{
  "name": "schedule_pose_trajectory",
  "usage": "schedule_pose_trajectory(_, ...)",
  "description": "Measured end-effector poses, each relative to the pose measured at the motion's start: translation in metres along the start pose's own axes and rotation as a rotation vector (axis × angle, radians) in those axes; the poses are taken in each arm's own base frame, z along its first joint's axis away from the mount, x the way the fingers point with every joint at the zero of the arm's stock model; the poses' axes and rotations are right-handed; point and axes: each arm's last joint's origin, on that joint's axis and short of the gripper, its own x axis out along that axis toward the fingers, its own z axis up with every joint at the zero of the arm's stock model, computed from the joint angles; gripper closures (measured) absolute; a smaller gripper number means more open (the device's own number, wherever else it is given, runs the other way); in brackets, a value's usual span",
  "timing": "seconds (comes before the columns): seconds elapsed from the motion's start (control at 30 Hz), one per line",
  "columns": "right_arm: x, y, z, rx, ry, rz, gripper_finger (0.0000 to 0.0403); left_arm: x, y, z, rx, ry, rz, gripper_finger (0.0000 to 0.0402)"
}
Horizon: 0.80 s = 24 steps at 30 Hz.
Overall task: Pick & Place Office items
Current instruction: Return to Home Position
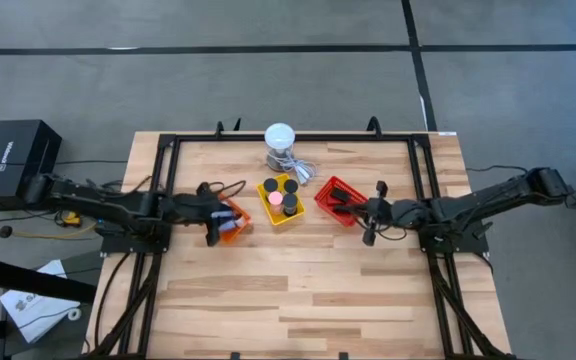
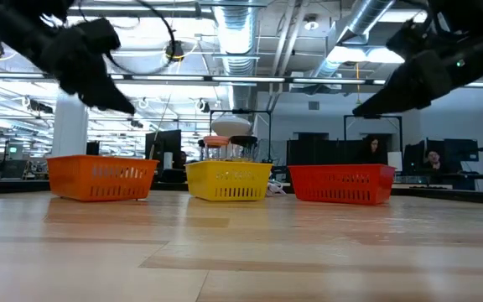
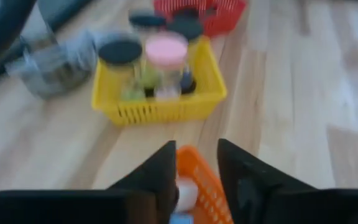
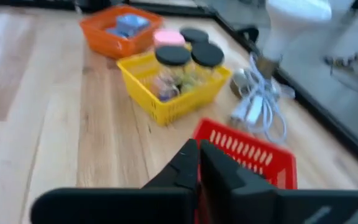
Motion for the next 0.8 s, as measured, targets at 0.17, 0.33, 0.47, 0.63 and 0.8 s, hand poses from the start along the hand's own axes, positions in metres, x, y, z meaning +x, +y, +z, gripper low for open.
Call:
schedule_pose_trajectory(0.17, -0.007, 0.002, 0.01, -0.037, -0.092, 0.075, 0.0394, -0.021, 0.005, 0.01, 0.039, -0.138, -0.015, 0.0349)
schedule_pose_trajectory(0.33, -0.02, 0.0, 0.016, -0.05, -0.153, 0.195, 0.0401, -0.04, 0.011, 0.016, 0.114, -0.255, -0.015, 0.0396)
schedule_pose_trajectory(0.47, -0.027, -0.005, 0.016, -0.064, -0.16, 0.256, 0.0401, -0.051, 0.014, 0.015, 0.152, -0.341, -0.012, 0.0396)
schedule_pose_trajectory(0.63, -0.031, -0.011, 0.007, -0.058, -0.187, 0.351, 0.0401, -0.048, 0.019, -0.008, 0.142, -0.381, -0.015, 0.0399)
schedule_pose_trajectory(0.8, -0.031, -0.019, -0.017, -0.033, -0.226, 0.336, 0.0402, -0.042, 0.021, -0.029, 0.119, -0.476, -0.044, 0.04)
